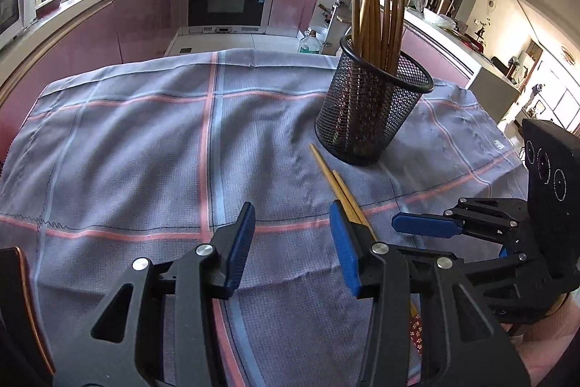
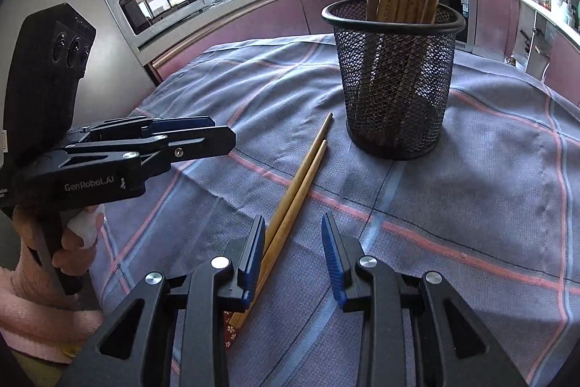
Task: Organize utensils
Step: 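Return both open grippers to the last two chopsticks on the cloth, then grasp one chopstick with each gripper and lift them upright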
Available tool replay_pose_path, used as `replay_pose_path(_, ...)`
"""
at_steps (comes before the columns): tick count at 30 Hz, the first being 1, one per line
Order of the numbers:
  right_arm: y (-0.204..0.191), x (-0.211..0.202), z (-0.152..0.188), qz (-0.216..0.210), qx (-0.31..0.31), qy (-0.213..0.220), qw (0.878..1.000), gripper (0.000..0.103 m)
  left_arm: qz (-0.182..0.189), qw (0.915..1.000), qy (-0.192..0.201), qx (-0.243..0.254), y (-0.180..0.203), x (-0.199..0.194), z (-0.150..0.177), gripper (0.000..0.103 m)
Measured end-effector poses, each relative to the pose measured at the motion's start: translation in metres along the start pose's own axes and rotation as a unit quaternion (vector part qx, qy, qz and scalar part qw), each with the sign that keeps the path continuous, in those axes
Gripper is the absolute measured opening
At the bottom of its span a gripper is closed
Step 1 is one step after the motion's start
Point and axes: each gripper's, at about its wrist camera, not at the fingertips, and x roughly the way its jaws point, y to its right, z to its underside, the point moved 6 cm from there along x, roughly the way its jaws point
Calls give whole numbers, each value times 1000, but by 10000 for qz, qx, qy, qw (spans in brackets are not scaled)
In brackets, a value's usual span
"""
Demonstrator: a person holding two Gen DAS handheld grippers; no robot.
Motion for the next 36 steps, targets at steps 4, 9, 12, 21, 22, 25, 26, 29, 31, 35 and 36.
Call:
replay_pose_path(4, -1, 3, 1, 155, -68, -19, 9999, 28, 48, 10000, -47, 16, 3, 2, 4, 42)
replay_pose_path(9, 2, 3, 4, 268, -93, -27, 9996, 25, 67, 9999, -107, 93, 9, 6, 7, 42)
replay_pose_path(12, 2, 3, 4, 288, -71, -27, 9996, 23, 95, 9997, -151, 176, 15, 8, 9, 42)
replay_pose_path(21, 10, -1, 5, 330, -56, -55, 9994, 22, 116, 9974, -406, 591, 41, 30, 8, 42)
replay_pose_path(22, 12, -3, 5, 343, -51, -53, 9994, 22, 109, 9971, -426, 620, 43, 32, 9, 41)
replay_pose_path(25, 14, -3, 5, 383, -59, -54, 9992, 22, 99, 9964, -497, 674, 48, 39, 6, 39)
replay_pose_path(26, 15, -4, 5, 395, -58, -51, 9992, 22, 89, 9962, -529, 680, 48, 42, 5, 38)
replay_pose_path(29, 17, -4, 6, 401, -43, -42, 9992, 22, 32, 9963, -571, 644, 47, 49, 4, 36)
replay_pose_path(31, 17, -4, 5, 403, -50, -42, 9992, 22, 12, 9964, -570, 623, 46, 50, 3, 35)
replay_pose_path(35, 18, -2, 5, 431, -79, -38, 9990, 22, -41, 9966, -590, 570, 43, 51, 3, 21)
replay_pose_path(36, 17, -2, 4, 434, -87, -39, 9990, 22, -8, 9967, -611, 542, 43, 51, 3, 17)
